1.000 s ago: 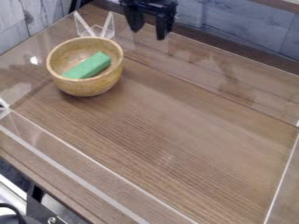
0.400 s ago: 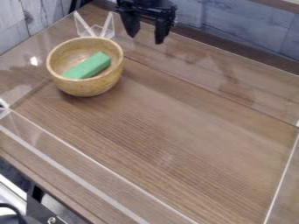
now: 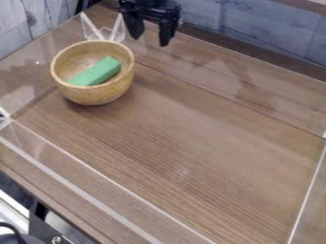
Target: Put green stick into wooden bowl
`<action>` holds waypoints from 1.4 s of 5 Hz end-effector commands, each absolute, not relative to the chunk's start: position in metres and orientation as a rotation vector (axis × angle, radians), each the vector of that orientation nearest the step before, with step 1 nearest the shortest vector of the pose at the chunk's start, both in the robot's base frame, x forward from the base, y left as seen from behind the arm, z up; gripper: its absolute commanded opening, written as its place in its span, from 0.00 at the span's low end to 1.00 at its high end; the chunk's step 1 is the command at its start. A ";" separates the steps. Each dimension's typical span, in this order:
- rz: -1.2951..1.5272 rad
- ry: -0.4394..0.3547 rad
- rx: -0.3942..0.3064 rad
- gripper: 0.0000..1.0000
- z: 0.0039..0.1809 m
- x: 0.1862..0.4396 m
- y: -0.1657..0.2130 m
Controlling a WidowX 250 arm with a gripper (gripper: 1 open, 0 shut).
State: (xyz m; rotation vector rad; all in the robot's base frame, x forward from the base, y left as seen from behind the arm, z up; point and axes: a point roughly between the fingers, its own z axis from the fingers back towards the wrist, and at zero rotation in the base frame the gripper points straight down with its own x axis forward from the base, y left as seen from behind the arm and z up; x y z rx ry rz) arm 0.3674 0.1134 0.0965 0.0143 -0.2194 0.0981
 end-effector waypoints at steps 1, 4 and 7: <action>0.029 -0.281 0.015 1.00 0.119 0.375 0.111; -0.087 -0.288 -0.026 1.00 0.125 0.366 0.091; 0.021 -0.301 0.009 1.00 0.124 0.375 0.087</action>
